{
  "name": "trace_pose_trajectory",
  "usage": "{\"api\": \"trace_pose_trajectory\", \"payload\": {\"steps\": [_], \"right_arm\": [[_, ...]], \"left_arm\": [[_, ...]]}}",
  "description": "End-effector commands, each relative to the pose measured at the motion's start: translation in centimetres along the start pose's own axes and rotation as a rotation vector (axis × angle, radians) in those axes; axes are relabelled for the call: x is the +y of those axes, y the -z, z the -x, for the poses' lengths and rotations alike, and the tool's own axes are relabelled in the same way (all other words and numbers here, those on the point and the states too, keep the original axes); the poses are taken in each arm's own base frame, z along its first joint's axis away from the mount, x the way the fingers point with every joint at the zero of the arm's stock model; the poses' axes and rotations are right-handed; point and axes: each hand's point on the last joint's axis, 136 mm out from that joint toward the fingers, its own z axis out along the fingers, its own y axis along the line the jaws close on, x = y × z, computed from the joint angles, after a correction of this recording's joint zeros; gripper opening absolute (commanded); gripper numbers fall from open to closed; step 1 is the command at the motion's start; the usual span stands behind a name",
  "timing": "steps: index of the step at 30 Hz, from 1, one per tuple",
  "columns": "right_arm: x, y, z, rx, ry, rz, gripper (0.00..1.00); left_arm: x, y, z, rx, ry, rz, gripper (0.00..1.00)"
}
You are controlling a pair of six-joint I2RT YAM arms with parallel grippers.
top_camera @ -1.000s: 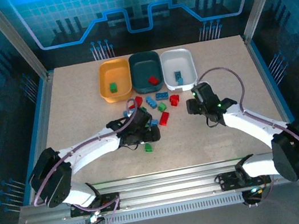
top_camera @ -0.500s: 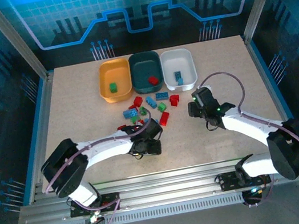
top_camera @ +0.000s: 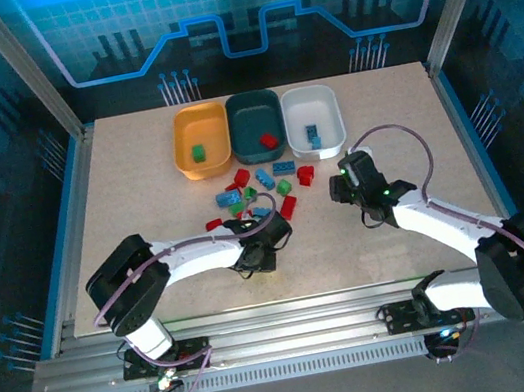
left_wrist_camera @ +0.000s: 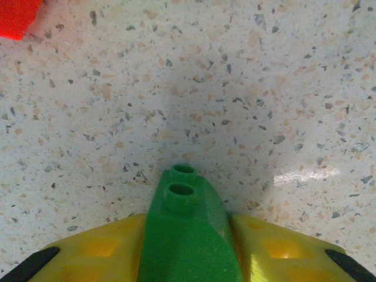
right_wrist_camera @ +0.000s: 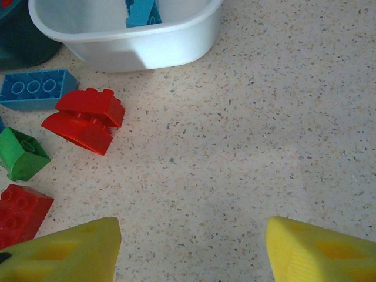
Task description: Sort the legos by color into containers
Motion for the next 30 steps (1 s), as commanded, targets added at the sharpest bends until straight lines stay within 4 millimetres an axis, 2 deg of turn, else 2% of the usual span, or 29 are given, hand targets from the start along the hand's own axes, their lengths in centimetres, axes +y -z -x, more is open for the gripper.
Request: {"api": "trace_pose_trajectory", "payload": {"steps": [1,8,12,16,20,25,30], "right_arm": [[1.0,0.6,0.9,-0.031,-0.023,0.039,0.67],[1.1,1.1,1.3,-0.042,-0.029,0.052,0.66],[1.0,1.5,1.4,-0.056,-0.038,0.057,0.66],[1.3,1.6,1.3,-0.053,-0.046,0.078,0.66],[1.7,1.6,1.2,-0.046,-0.048,0.094,0.66],[1.5,1.6,1.1,-0.047,-0.048,0.090,0.66],[2.0,1.4,0.5,-0.030,-0.041,0.105,0.66]], "left_arm": [[0.0,-0.3,1.7,-0.084,0.002,0.013,0.35],[0.2,1.1,2.0,-0.095,-0.007,0.017,0.28],[-0.2,3.8,3.8,-0.142,-0.030,0.016,0.27],[0.6,8.2,9.2,-0.228,-0.055,0.040,0.27],[2.7,9.8,16.4,-0.281,0.031,0.001,0.25],[5.5,8.8,24.0,-0.308,0.156,-0.025,0.25],[8.0,5.9,29.3,-0.294,0.237,-0.025,0.25]]}}
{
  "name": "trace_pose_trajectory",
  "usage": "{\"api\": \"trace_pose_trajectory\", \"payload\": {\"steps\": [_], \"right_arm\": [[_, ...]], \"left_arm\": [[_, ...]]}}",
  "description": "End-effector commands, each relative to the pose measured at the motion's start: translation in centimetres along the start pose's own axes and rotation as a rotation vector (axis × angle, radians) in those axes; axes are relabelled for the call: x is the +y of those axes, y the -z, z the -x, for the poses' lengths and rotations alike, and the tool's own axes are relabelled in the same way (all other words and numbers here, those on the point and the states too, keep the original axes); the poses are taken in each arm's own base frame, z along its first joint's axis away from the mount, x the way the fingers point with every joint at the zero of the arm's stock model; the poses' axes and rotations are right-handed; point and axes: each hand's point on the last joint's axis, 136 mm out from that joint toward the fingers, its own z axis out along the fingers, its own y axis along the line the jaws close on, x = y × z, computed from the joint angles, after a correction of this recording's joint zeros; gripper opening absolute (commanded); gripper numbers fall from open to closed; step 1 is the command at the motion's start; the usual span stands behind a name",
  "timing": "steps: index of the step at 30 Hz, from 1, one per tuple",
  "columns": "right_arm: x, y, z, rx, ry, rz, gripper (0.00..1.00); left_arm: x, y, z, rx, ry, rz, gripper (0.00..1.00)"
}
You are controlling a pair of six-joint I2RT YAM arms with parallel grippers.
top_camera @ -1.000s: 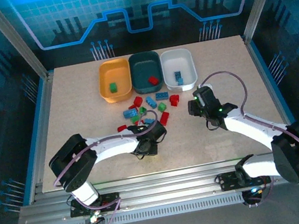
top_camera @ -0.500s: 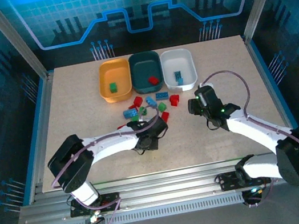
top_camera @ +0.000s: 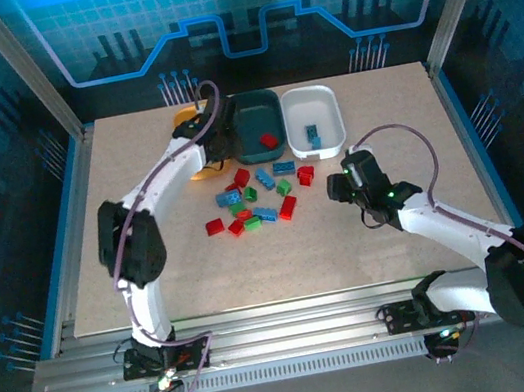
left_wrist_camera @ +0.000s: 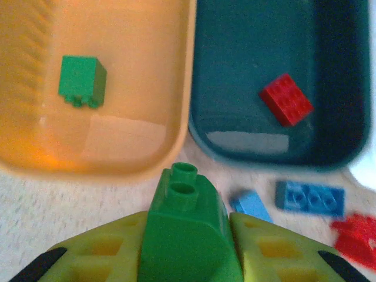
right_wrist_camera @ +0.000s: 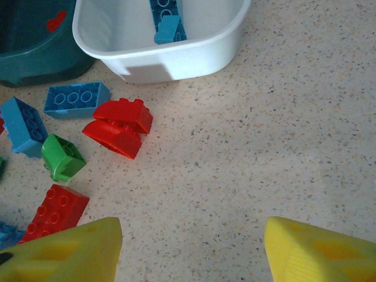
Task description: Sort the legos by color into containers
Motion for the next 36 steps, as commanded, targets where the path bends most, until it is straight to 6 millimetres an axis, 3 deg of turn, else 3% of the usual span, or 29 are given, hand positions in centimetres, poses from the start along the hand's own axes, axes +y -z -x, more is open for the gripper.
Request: {"api": "trace_pose_trajectory", "payload": {"steps": [1,6,8,9,11,15,17,20,25,28,31,34,36], "right_arm": [[0.7,0.0,-0.2,-0.007,-0.003,0.021,0.66],[0.5,-0.2,-0.4,-0.008,0.003,0.006,0.66],[0.5,-0.2,-0.5,-0.004,0.002,0.008,0.67],[0.5,-0.2,-0.5,-0.004,0.003,0.010,0.67],[0.3,0.2,-0.4,-0.011,-0.003,-0.001,0.69],[-0.7,1.5,0.4,-0.073,-0.028,-0.019,0.71],[-1.1,2.2,0.7,-0.102,-0.039,-0.023,0.72],[-1.4,2.7,1.0,-0.125,-0.053,-0.028,0.72],[-1.3,2.4,0.7,-0.113,-0.062,-0.024,0.72],[-0.8,2.1,0.6,-0.095,-0.063,-0.008,0.72],[-0.7,2.2,0.6,-0.092,-0.066,-0.001,0.72],[-1.0,2.3,0.7,-0.104,-0.070,-0.014,0.71],[-1.5,2.5,0.8,-0.114,-0.075,-0.031,0.71]], "left_arm": [[1.0,-2.9,0.7,0.068,-0.006,0.009,0.25],[2.5,-6.4,3.4,0.071,0.066,-0.003,0.29],[2.4,-6.7,4.2,0.066,0.068,-0.012,0.42],[2.3,-6.5,4.6,0.053,0.064,-0.015,0.49],[2.2,-5.5,5.5,0.023,0.066,-0.021,0.80],[2.6,-2.5,6.3,-0.044,0.093,-0.039,0.99],[2.5,-0.7,5.7,-0.059,0.113,-0.081,0.99],[2.3,1.6,2.8,-0.048,0.118,-0.131,0.99],[0.3,3.1,-6.2,0.061,0.021,-0.182,0.95],[0.3,3.3,-10.9,0.100,-0.058,-0.140,0.87],[1.6,3.3,-14.1,0.131,-0.034,-0.119,0.81],[-0.4,3.7,-16.9,0.181,-0.031,-0.222,0.77],[-2.6,4.6,-17.5,0.167,-0.101,-0.255,0.77]]}}
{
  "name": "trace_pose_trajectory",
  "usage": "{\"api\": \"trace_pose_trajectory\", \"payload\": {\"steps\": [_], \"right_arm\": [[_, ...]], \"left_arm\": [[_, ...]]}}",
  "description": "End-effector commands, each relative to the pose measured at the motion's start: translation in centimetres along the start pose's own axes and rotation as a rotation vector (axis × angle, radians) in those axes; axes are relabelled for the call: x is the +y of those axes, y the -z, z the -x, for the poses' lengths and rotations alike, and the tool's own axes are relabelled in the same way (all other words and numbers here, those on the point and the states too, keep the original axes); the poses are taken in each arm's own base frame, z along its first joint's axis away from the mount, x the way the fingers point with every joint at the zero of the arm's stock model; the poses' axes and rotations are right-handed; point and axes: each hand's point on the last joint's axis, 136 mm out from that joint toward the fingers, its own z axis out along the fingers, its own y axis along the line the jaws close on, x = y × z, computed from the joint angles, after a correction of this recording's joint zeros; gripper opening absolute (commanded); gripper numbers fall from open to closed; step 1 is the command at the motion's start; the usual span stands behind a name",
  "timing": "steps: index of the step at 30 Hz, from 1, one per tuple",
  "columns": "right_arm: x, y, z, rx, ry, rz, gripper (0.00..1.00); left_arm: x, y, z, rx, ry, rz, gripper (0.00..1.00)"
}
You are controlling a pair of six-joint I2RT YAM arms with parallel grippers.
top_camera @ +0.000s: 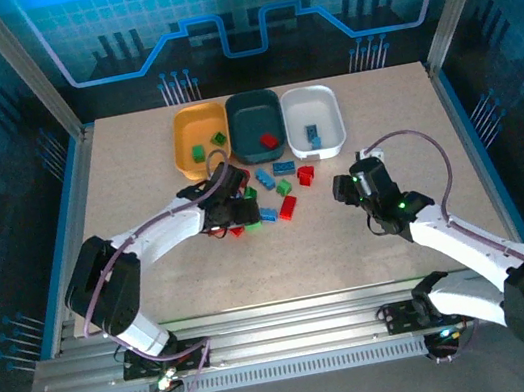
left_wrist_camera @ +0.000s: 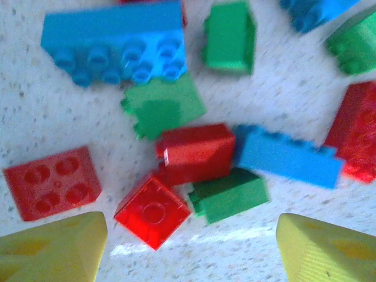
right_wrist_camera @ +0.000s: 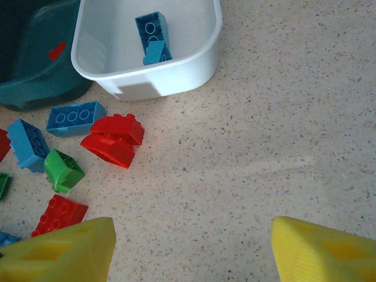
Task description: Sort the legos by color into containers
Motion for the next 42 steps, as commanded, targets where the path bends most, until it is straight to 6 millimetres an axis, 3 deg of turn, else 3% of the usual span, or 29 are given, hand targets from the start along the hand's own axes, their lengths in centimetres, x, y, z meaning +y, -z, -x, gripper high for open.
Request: {"api": "trace_pose_trajectory", "payload": {"steps": [1,6,11,15,21,33,38,42], "right_arm": [[-0.3,0.4,0.3,-0.027,-0.023,-0.018,0.71],[-0.7,0.2,0.1,-0.021,-0.042,-0.027,0.71],[-0.9,0.2,0.2,-0.022,-0.046,-0.029,0.71],[-0.9,0.2,0.3,-0.024,-0.046,-0.026,0.71],[-0.6,0.0,0.1,-0.009,-0.044,-0.010,0.71],[-0.5,-0.1,0.1,-0.002,-0.044,-0.004,0.71],[-0.4,-0.2,0.0,0.001,-0.045,-0.004,0.71],[-0.5,-0.3,-0.1,0.002,-0.045,-0.009,0.71]], "left_arm": [[-6.0,2.2,0.9,-0.080,-0.064,-0.156,0.78],[-11.9,1.0,1.6,-0.074,-0.202,-0.211,0.78],[-13.9,-2.3,2.8,-0.057,-0.252,-0.167,0.74],[-14.2,-4.2,3.9,-0.066,-0.281,-0.101,0.72],[-13.4,-5.4,4.4,-0.089,-0.286,-0.011,0.71],[-12.1,-9.0,1.6,0.008,-0.266,0.021,0.60],[-12.0,-9.0,1.0,0.018,-0.279,0.016,0.40],[-14.0,-7.6,1.0,0.004,-0.321,-0.063,0.22]]}}
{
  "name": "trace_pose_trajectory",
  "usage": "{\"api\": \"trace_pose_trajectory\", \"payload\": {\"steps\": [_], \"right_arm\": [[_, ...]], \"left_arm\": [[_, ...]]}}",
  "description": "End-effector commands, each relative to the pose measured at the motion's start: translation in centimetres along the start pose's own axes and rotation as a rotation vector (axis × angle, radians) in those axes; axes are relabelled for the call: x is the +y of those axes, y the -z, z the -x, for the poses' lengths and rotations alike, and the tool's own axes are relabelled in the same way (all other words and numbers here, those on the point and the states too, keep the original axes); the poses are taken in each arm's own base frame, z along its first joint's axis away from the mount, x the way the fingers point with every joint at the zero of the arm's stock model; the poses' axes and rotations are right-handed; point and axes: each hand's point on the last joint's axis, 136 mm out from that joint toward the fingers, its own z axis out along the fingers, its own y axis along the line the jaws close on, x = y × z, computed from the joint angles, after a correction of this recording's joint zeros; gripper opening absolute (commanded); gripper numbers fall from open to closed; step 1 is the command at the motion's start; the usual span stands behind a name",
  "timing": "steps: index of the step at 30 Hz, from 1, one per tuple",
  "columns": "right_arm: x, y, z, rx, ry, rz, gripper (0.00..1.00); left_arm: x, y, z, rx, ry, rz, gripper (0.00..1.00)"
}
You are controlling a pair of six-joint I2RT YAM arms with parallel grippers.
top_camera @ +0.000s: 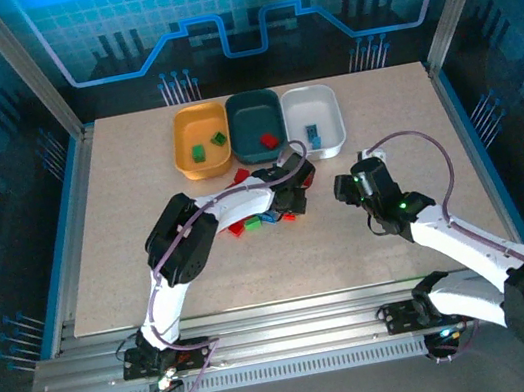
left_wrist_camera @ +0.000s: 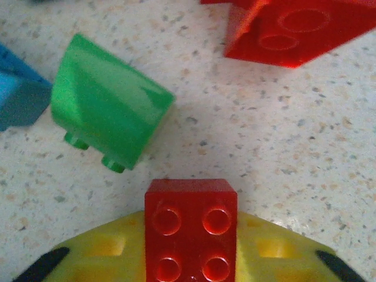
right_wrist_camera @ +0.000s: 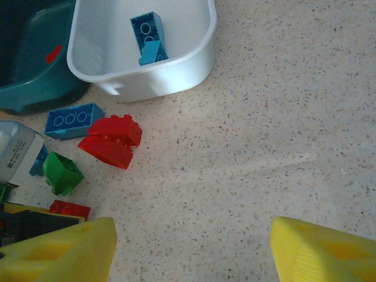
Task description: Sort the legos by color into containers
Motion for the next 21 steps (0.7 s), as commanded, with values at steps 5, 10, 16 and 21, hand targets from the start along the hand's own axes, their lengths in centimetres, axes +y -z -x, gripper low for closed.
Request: {"api": "trace_pose_trajectory", "payload": {"steps": [5,10,16,21], "right_arm": [[-0.3,-0.2,0.1,-0.007,-0.021,-0.009,0.70],[-0.3,-0.5,0.0,-0.002,-0.019,-0.011,0.70],[-0.1,-0.9,-0.3,0.015,-0.016,-0.012,0.70],[-0.2,-1.0,-0.4,0.017,-0.012,-0.017,0.70]], "left_arm": [[-3.6,5.3,1.8,-0.071,-0.050,-0.164,0.13],[-2.0,9.6,7.4,-0.201,-0.053,-0.132,0.11],[3.5,7.7,14.4,-0.232,0.120,-0.152,0.08],[6.4,6.0,18.9,-0.283,0.152,-0.088,0.08]]}}
